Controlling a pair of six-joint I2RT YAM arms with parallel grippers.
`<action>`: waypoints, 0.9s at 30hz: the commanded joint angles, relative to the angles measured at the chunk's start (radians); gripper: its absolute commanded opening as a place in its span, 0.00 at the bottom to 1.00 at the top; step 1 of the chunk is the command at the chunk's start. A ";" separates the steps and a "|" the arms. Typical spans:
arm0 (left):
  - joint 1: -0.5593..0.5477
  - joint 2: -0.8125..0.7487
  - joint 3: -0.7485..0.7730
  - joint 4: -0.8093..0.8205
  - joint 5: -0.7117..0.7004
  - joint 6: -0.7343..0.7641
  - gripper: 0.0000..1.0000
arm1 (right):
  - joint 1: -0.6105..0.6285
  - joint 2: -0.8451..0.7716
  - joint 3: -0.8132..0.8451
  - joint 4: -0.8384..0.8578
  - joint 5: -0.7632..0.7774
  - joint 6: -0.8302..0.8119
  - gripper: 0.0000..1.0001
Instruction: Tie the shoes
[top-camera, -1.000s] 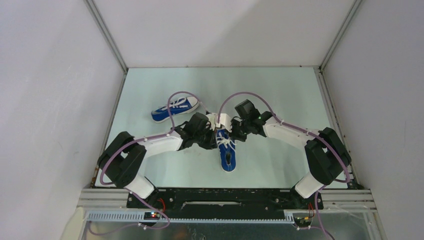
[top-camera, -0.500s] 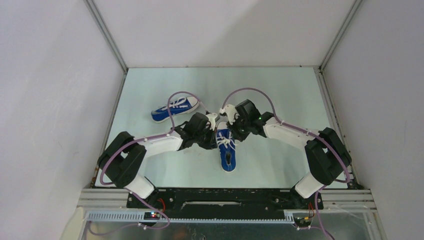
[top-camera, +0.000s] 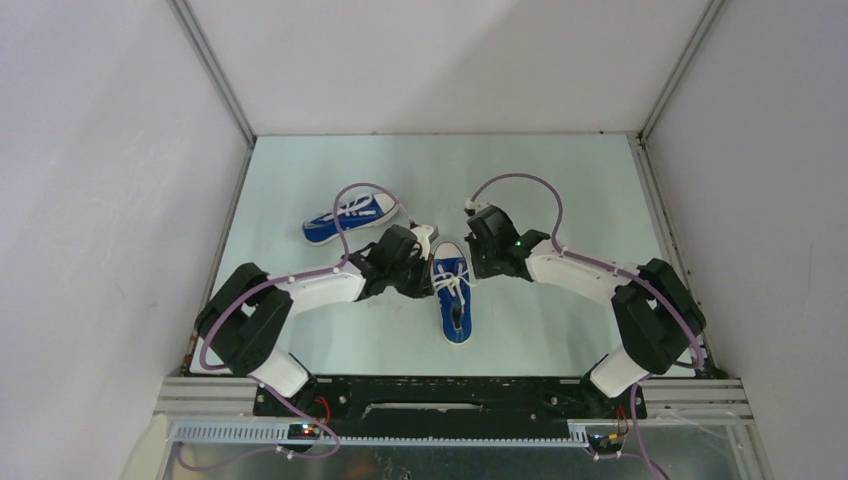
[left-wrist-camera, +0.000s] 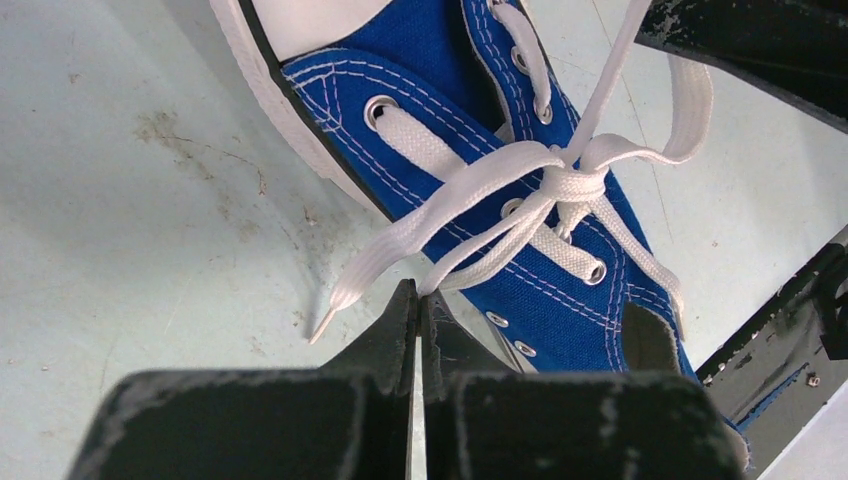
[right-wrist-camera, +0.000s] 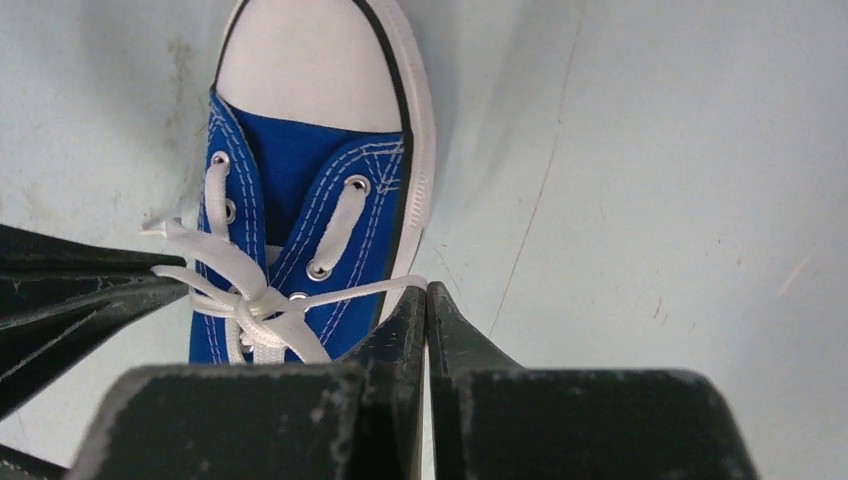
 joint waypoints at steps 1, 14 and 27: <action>0.006 -0.004 -0.002 0.015 0.001 -0.021 0.00 | 0.022 -0.057 -0.033 -0.003 0.168 0.193 0.00; 0.015 0.008 -0.064 0.036 -0.049 -0.172 0.00 | 0.031 -0.090 -0.147 0.033 0.257 0.360 0.00; 0.026 0.065 -0.115 0.033 -0.247 -0.314 0.00 | -0.039 -0.063 -0.179 -0.060 0.342 0.524 0.00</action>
